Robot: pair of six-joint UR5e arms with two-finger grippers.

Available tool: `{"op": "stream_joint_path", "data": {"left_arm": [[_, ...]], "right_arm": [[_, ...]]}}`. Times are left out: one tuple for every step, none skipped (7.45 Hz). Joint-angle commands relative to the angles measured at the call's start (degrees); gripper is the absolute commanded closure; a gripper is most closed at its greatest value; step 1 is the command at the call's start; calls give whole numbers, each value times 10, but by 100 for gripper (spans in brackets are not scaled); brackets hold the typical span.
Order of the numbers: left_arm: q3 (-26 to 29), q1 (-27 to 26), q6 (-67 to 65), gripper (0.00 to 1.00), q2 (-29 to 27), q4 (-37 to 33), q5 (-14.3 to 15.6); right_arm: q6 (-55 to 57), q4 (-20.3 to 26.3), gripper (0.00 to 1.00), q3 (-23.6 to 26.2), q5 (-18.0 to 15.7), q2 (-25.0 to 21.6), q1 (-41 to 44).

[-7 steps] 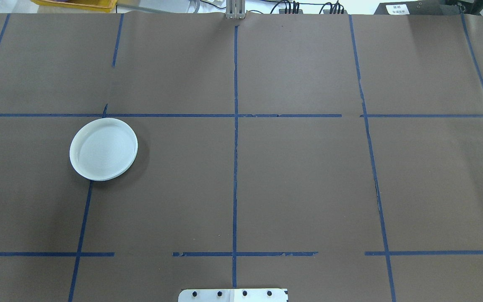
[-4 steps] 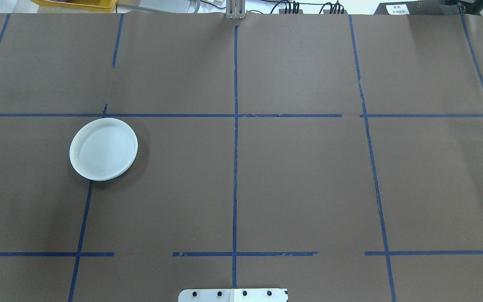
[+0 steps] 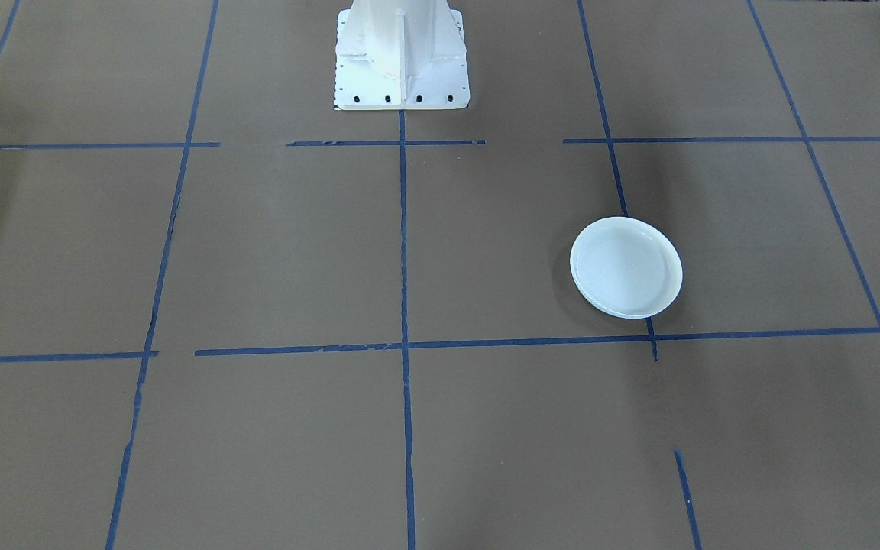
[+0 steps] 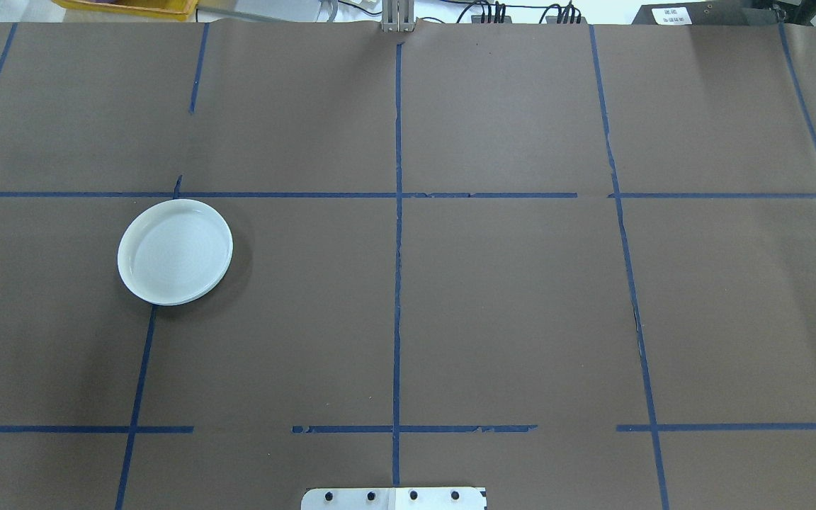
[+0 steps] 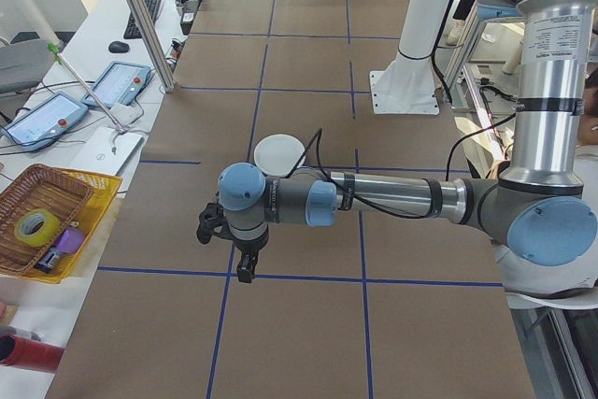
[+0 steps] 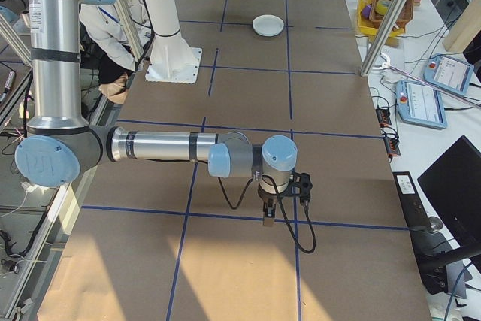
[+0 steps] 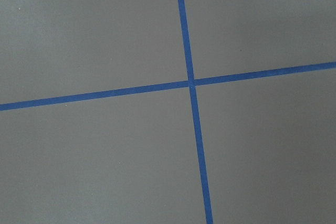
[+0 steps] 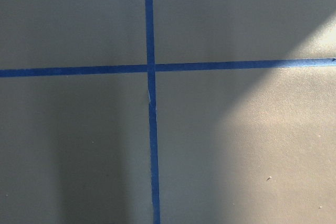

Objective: Stack plate in center

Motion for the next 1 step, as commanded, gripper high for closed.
{"op": "stream_joint_path", "data": {"left_arm": [[0, 2, 2, 0, -3, 0, 1]], "right_arm": [[0, 0, 0, 0, 0, 0, 0]]}}
